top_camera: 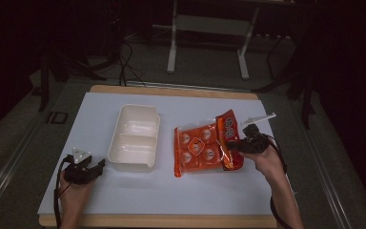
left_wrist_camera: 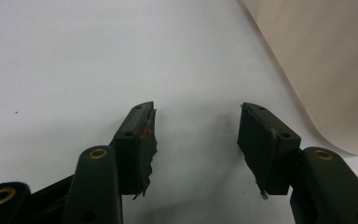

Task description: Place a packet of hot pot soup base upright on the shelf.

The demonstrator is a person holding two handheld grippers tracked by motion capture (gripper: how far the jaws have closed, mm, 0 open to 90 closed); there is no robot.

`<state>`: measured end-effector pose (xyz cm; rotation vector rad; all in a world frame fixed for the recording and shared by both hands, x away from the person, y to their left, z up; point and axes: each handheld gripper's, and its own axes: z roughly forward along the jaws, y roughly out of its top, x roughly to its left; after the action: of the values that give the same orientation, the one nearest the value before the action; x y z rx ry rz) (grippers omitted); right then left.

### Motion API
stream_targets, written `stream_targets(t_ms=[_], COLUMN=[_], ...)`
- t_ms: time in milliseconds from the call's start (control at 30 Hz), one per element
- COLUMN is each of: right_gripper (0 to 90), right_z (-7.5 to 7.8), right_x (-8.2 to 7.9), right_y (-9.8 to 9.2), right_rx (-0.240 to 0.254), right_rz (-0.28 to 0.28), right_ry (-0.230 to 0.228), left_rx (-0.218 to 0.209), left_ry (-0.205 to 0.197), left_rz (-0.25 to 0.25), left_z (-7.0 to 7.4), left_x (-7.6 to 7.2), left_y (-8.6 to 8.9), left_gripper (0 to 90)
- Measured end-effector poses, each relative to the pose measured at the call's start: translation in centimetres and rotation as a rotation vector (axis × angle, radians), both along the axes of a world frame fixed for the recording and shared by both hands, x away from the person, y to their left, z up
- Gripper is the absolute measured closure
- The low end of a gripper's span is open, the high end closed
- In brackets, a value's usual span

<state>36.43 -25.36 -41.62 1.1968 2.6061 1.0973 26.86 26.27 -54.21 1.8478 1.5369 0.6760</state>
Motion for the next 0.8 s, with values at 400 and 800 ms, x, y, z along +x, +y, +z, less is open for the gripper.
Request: stream_targets(t_ms=[400, 800], right_gripper=[90.0, 90.0], right_z=[4.8, 7.5], right_x=[0.6, 0.7], right_y=[5.4, 8.8], right_rx=[-0.023, -0.031], right_rz=[0.113, 0.172], right_ry=[-0.08, -0.13], left_rx=[-0.004, -0.004], left_ry=[-0.005, -0.004], left_rz=[0.002, 0.001], left_z=[0.0, 0.0], left_x=[0.0, -0.1], left_y=[0.0, 0.0], left_gripper=[46.6, 46.6])
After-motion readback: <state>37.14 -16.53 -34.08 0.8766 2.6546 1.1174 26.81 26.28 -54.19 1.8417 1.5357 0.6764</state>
